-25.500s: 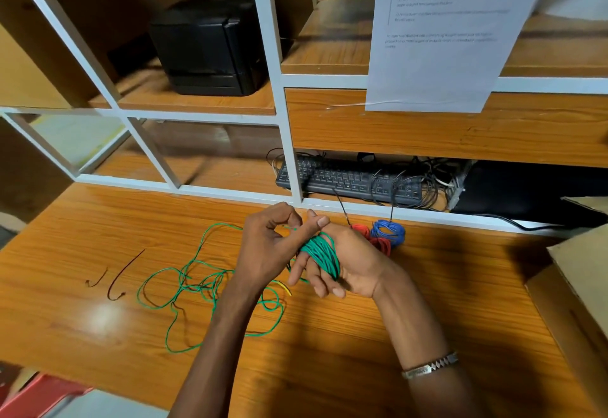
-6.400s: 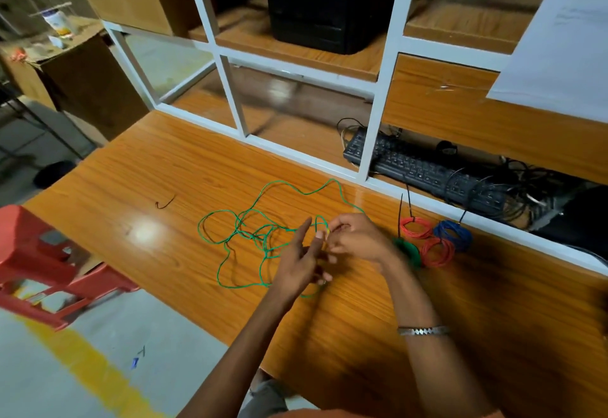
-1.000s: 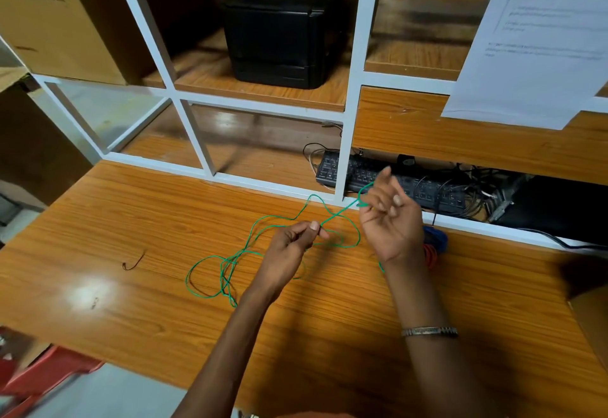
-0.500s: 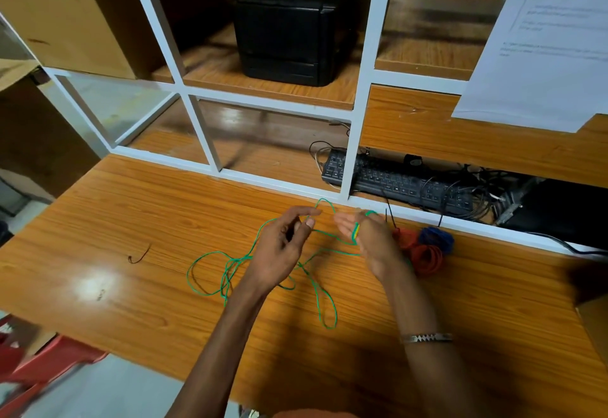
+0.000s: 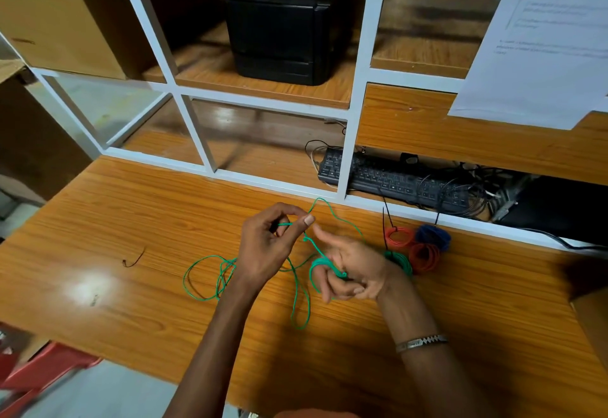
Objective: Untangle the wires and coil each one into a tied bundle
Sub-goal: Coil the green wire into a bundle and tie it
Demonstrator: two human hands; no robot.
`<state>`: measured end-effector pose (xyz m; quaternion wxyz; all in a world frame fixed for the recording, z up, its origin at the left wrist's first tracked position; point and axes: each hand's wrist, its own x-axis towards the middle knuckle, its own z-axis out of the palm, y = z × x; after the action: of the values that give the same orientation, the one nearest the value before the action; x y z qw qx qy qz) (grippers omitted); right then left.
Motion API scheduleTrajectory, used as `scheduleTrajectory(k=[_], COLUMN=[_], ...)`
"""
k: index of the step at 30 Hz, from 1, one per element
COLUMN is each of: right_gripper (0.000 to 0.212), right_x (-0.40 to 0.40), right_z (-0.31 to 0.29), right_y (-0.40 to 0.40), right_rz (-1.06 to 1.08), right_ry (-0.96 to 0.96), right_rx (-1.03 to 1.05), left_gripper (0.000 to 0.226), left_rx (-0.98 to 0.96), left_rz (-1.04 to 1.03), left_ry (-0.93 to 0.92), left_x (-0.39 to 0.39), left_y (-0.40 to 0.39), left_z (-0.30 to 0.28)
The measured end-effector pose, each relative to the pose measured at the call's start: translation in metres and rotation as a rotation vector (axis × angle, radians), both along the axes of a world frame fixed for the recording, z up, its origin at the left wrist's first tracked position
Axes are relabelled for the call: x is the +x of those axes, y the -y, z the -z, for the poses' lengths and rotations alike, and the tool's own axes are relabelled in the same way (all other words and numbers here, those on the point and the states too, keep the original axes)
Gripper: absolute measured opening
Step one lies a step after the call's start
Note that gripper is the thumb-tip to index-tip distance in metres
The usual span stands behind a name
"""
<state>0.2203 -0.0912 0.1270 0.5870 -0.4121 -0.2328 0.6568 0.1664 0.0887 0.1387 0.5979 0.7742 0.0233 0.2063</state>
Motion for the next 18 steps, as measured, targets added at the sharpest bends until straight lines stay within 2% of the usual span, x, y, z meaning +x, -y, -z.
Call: scheduleTrajectory(k=[4,9,11,15,18], right_gripper=[0.082,0.066,0.060,0.053,0.045], right_x=[0.006,0.012,0.019,0.033,0.038], right_z=[-0.010,-0.009,-0.015,-0.016,-0.015], right_y=[0.010,0.008,0.017,0.031,0.035], right_rz=[0.131,0.546,0.754,1.000,1.188], right_ry=[-0.173,-0.381,-0.504,-0.634,-0.650], right_rx=[0.371,0.621,0.658,0.724,0.668], left_gripper=[0.040,0.042,0.044,0.038,0.037], left_rx=[-0.127,-0.109,-0.078,-0.085,-0.052], left_rz=[0.064,0.216,0.249,0.296,0.336], left_ry=[-0.059,-0.203,-0.266,-0.268,-0.281], left_x=[-0.001,0.002,0.004,-0.001,0.000], left_y=[-0.010,-0.002,-0.004,-0.005,-0.005], left_z=[0.000,0.000,0.008,0.018,0.019])
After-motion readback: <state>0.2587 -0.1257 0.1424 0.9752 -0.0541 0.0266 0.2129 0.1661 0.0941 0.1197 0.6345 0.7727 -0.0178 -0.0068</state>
